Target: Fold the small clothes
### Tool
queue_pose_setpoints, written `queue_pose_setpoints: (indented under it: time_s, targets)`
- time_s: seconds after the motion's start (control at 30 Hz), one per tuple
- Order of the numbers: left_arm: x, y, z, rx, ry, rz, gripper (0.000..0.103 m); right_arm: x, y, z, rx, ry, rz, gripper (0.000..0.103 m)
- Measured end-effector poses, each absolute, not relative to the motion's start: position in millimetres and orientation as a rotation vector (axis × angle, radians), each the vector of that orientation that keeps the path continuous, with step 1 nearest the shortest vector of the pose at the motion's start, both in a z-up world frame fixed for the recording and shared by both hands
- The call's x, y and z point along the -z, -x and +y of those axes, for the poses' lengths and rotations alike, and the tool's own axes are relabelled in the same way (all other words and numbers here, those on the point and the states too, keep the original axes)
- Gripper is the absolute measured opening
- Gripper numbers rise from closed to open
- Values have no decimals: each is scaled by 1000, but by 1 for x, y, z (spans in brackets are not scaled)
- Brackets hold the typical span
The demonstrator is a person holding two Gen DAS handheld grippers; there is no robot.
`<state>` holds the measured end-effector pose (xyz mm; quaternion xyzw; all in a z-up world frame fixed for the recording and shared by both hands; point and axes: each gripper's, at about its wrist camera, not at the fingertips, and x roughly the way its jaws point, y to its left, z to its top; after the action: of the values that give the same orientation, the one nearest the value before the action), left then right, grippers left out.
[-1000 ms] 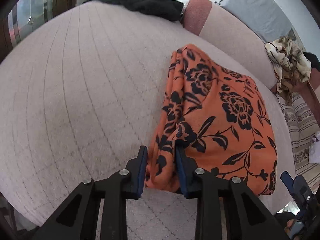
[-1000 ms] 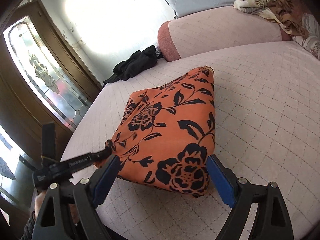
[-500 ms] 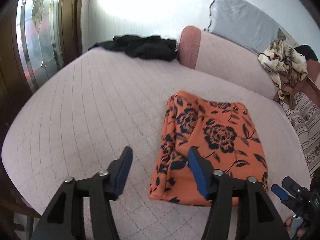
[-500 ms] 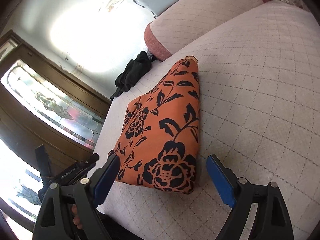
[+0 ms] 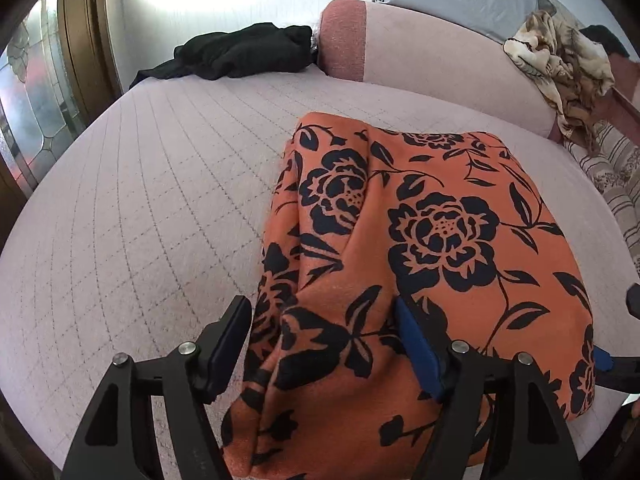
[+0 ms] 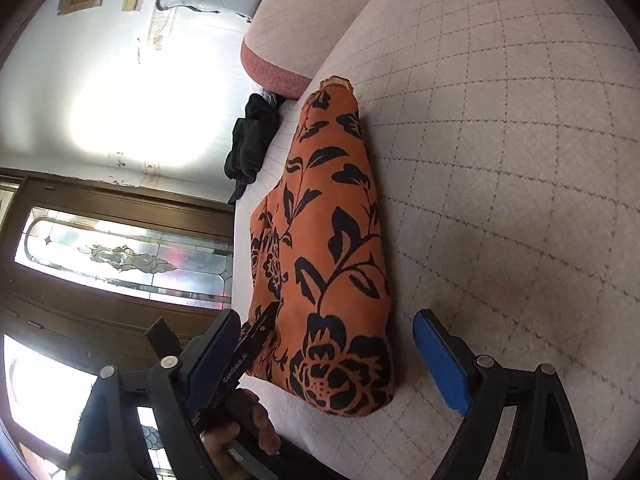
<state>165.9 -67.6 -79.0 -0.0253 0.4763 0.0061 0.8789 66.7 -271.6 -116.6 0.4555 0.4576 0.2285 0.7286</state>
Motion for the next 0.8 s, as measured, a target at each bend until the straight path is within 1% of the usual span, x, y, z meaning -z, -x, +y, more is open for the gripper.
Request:
queue_pose_setpoints:
  time_s: [0.1, 0.13, 0.17, 0.2, 0.3, 0.37, 0.4, 0.43, 0.47, 0.53, 0.57, 0.6, 0.67, 0.73, 0.77, 0.8]
  targets:
    - [82, -164, -66, -4, 49, 979, 77, 132, -90, -260, -520, -1042, 1080, 89]
    - [83, -164, -64, -1, 59, 977, 77, 133, -96, -257, -511, -1025, 1093, 85]
    - [84, -164, -61, 0, 73, 978, 77, 129, -100, -252, -522, -1002, 1096, 58]
    - [84, -165, -58, 8, 92, 982, 77, 122, -101, -248, -510, -957, 1097, 37]
    - [85, -165, -58, 13, 121, 989, 78, 93, -91, -234, -468, -774, 1042, 35]
    - [87, -165, -60, 19, 126, 994, 78, 105, -91, -225, -397, -642, 1080, 35]
    - [87, -165, -59, 16, 126, 991, 78, 120, -93, -227, -386, -655, 1118, 42]
    - [86, -164, -57, 18, 130, 990, 78, 127, -94, -235, -406, -758, 1117, 46]
    - [85, -164, -56, 20, 140, 992, 78, 125, -94, -243, -428, -832, 1108, 56]
    - [86, -163, -54, 22, 158, 994, 78, 105, -93, -256, -442, -849, 1007, 61]
    - [86, -162, -54, 20, 163, 994, 78, 97, -95, -262, -450, -861, 968, 69]
    - [86, -162, -55, 18, 163, 994, 78, 94, -100, -266, -465, -891, 950, 75]
    - [86, -162, -55, 19, 163, 995, 78, 102, -120, -269, -489, -970, 981, 75]
    - [86, -163, -54, 23, 175, 999, 78, 122, -144, -263, -490, -1009, 1058, 75]
    - [86, -163, -53, 26, 182, 1001, 78, 132, -154, -259, -489, -1025, 1097, 72]
    - [87, -163, -52, 25, 187, 1002, 78, 135, -161, -253, -492, -1021, 1117, 48]
